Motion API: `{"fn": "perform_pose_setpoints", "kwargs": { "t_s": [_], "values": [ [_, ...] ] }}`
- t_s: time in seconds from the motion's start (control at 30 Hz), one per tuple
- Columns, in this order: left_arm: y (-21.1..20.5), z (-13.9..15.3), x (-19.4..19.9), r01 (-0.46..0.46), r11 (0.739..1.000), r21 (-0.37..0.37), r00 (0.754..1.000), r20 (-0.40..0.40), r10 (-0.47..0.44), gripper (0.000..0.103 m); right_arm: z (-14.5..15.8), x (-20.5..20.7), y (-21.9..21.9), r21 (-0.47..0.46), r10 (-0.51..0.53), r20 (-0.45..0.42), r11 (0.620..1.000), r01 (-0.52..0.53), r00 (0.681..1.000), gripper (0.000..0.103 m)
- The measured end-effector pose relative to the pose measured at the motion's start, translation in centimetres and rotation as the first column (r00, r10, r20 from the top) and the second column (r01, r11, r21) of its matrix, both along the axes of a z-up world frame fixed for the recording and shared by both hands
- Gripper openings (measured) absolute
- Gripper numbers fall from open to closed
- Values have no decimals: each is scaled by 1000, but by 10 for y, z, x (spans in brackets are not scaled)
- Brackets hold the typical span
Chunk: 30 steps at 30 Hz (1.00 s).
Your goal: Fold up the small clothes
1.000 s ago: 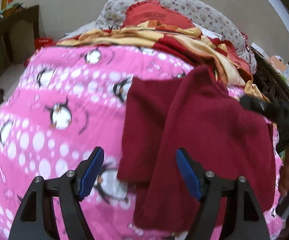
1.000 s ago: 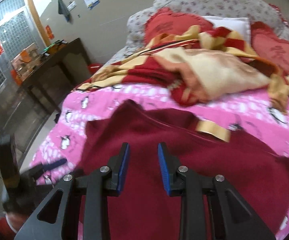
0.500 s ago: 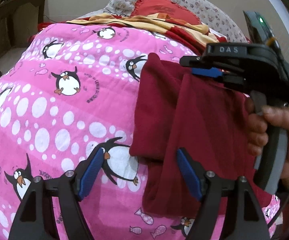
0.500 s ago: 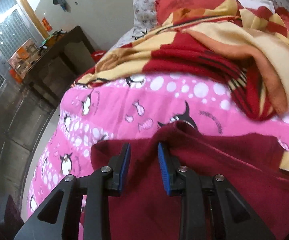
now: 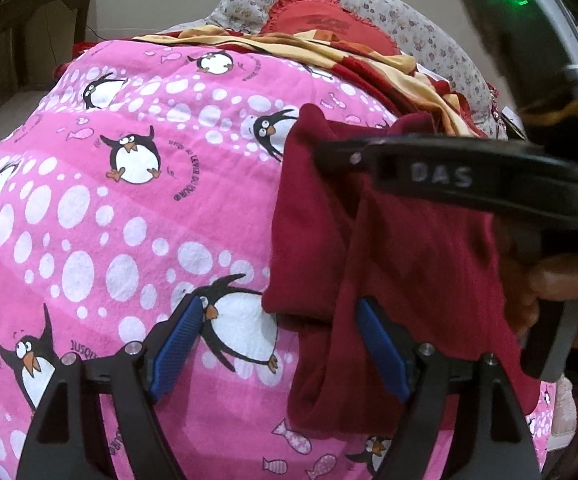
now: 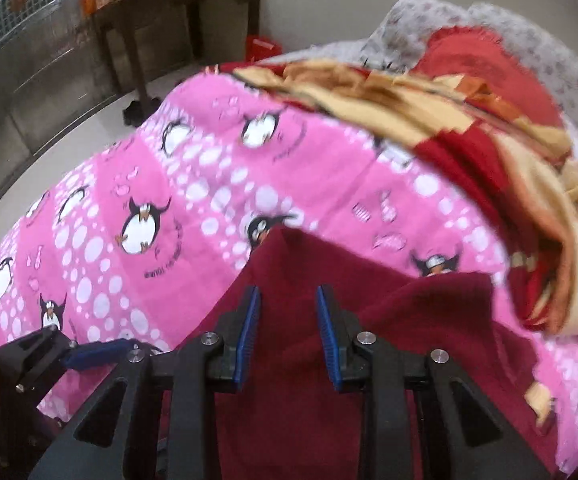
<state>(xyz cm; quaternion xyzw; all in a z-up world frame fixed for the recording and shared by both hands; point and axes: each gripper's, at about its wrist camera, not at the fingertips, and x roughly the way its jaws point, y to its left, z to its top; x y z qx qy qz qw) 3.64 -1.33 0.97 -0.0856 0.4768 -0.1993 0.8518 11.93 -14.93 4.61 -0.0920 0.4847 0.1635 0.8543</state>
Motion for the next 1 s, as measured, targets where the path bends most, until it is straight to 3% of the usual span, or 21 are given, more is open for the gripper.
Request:
{"fn": "perform_pose_setpoints", "kwargs": {
  "t_s": [0.13,0.23,0.43,0.63,0.8,1.0],
  "values": [
    [-2,-1,0,3,1000,-2,1000,9,-3,85,-10,11,-10,43,-75,-5,996,75,997,20],
    [-2,-2,2,1,1000,-9,1000,9,-1,86,-13,14,-21,90,-158,3,984,157,987,18],
    [-3,3,6,-1,1000,-13,1000,-5,1,86,3,-1,-47,283,-223,-56,931,230,973,19],
    [-4,6,15,-27,999,-30,1000,-7,27,86,27,-32,-76,341,-257,-7,908,244,966,33],
    [-11,6,19,-31,999,-19,1000,-4,30,86,7,-40,-96,316,-299,-71,898,306,952,34],
    [-16,5,23,-32,999,-14,999,-3,32,87,-16,-39,-111,380,-340,-167,844,378,926,34]
  ]
}}
